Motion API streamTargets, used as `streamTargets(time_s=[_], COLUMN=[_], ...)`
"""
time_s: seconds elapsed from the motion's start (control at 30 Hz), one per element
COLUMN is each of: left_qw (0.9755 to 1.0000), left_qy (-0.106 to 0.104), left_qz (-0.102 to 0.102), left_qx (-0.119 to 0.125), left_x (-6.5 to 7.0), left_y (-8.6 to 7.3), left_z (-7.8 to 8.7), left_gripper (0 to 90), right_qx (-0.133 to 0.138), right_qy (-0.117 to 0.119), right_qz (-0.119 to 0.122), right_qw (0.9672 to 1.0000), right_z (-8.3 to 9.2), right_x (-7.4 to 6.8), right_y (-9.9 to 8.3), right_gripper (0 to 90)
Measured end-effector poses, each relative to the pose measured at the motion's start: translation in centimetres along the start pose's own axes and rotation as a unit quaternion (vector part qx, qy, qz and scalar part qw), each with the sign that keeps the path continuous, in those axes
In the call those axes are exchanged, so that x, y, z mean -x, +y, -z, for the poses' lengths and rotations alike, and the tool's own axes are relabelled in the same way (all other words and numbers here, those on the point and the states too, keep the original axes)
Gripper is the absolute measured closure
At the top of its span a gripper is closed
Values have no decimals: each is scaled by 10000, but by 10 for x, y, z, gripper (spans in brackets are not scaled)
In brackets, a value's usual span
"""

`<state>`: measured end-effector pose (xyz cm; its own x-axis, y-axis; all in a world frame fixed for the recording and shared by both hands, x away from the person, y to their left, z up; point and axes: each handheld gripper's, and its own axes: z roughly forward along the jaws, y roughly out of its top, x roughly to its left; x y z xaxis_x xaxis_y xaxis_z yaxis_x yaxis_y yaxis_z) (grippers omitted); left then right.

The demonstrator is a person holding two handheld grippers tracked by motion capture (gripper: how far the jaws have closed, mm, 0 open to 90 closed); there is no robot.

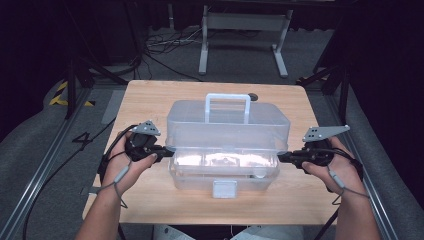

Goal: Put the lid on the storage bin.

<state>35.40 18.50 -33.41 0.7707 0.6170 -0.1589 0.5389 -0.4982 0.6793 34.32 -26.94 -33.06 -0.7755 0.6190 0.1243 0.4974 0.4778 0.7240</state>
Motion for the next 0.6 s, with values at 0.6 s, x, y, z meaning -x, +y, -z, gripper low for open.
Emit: streamTargets(time_s=[0.6], left_qw=[9988], left_qy=[-57], left_qz=[-135], left_qx=[-468], left_x=[1], left_y=[-2], left_z=[-2], left_gripper=[894], right_qx=[-414], right_qy=[50], right_qz=[72], right_qw=[9991], right_z=[-5], right_x=[0], right_y=[-3], right_gripper=[875])
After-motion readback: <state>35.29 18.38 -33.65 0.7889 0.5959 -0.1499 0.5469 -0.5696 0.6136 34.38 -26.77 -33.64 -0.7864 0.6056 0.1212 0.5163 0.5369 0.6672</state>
